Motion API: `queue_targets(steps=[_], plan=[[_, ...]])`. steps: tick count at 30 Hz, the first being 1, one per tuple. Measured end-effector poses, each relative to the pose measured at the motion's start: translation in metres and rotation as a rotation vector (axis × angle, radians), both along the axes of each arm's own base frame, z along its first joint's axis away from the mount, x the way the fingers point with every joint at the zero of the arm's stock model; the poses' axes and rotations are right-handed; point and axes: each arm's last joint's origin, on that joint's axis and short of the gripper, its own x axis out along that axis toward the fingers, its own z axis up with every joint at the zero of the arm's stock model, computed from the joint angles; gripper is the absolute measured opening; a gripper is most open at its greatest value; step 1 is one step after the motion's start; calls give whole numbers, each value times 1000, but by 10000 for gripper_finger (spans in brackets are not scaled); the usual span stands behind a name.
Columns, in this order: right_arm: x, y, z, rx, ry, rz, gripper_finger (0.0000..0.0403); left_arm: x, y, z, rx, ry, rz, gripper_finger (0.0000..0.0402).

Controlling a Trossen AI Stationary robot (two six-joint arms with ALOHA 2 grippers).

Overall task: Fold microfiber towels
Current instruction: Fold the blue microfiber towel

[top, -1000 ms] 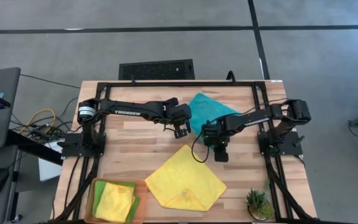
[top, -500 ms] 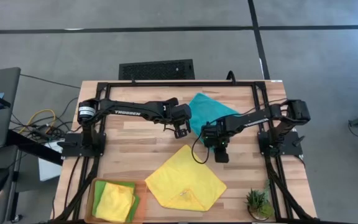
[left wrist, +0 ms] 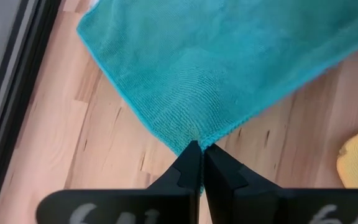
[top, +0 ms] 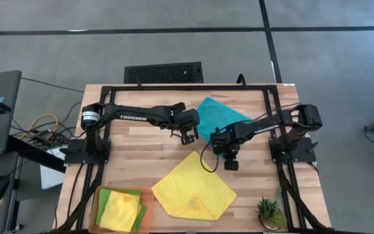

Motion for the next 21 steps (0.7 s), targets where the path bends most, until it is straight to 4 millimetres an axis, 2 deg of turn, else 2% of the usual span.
queue_targets(steps=[12,21], plan=[[-16,-1,39,8,-67,-91,4,-7,-2,-4,-43,67,26,0],[-22,-1,50,-5,-73,-154,10,-12,-12,-2,-64,98,27,0]])
